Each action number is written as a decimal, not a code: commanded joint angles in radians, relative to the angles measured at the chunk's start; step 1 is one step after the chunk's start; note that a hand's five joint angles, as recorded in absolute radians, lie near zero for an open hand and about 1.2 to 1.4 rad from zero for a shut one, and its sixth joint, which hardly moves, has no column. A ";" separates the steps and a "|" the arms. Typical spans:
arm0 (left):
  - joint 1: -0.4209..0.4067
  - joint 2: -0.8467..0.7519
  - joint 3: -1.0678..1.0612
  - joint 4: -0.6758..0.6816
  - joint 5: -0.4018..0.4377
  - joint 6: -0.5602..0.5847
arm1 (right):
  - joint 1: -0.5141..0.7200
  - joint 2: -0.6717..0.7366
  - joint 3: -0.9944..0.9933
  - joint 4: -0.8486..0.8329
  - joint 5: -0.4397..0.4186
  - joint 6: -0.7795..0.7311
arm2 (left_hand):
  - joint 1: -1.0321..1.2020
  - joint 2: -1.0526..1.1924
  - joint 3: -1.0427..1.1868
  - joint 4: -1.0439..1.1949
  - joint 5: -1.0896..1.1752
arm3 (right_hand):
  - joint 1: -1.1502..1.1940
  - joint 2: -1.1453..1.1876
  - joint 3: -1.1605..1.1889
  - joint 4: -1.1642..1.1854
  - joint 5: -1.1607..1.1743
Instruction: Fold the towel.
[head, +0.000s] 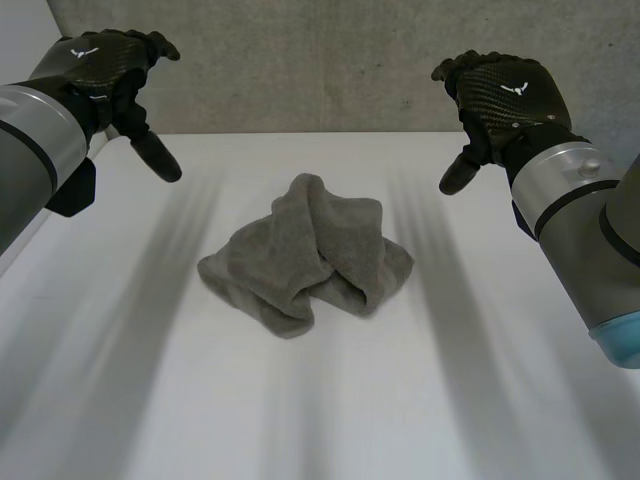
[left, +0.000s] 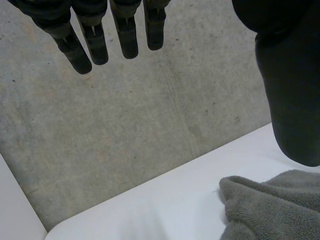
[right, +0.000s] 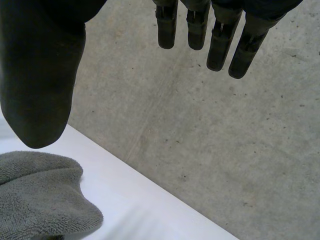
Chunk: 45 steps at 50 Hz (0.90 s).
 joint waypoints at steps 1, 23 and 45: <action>-0.003 -0.003 -0.006 0.002 0.000 0.000 | 0.001 0.020 -0.013 0.008 0.010 -0.001 | -0.080 -0.077 -0.063 -0.081 -0.212 | -0.056 -0.075 -0.071 -0.081 -0.058; -0.064 -0.008 -0.105 0.015 0.017 0.011 | -0.009 0.033 -0.010 0.015 -0.013 -0.052 | -0.050 -0.047 -0.034 -0.052 -0.182 | -0.056 -0.075 -0.071 -0.081 -0.058; -0.248 -0.463 -0.166 0.460 0.002 0.016 | 0.048 0.476 -0.065 -0.063 -0.136 -0.095 | -0.036 -0.033 -0.019 -0.037 -0.168 | -0.056 -0.075 -0.071 -0.081 -0.058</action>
